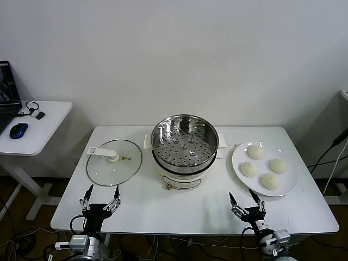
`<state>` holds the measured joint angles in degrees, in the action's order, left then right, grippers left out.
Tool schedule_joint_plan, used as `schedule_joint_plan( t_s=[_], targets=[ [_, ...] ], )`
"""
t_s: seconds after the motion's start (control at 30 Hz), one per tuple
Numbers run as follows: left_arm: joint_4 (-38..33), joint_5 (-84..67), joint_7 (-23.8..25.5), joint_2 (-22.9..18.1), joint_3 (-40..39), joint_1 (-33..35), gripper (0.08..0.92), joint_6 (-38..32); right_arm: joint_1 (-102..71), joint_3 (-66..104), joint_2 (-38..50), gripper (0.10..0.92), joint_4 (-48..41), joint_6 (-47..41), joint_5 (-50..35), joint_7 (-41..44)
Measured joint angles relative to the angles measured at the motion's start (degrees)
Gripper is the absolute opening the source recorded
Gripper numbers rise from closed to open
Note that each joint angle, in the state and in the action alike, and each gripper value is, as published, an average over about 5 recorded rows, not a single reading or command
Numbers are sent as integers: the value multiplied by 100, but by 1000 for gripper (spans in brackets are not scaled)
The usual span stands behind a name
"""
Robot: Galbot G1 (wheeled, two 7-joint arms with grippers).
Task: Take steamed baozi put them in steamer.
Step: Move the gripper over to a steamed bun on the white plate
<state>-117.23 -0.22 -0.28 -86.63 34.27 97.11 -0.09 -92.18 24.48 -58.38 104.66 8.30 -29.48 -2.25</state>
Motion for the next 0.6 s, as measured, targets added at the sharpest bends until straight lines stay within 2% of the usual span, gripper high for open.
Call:
schedule_joint_plan(
  t_s=[0.6],
  targets=[
    [-106, -12, 11, 62, -30, -59, 823, 17, 838, 675, 790, 823, -195, -795, -486, 366]
  ],
)
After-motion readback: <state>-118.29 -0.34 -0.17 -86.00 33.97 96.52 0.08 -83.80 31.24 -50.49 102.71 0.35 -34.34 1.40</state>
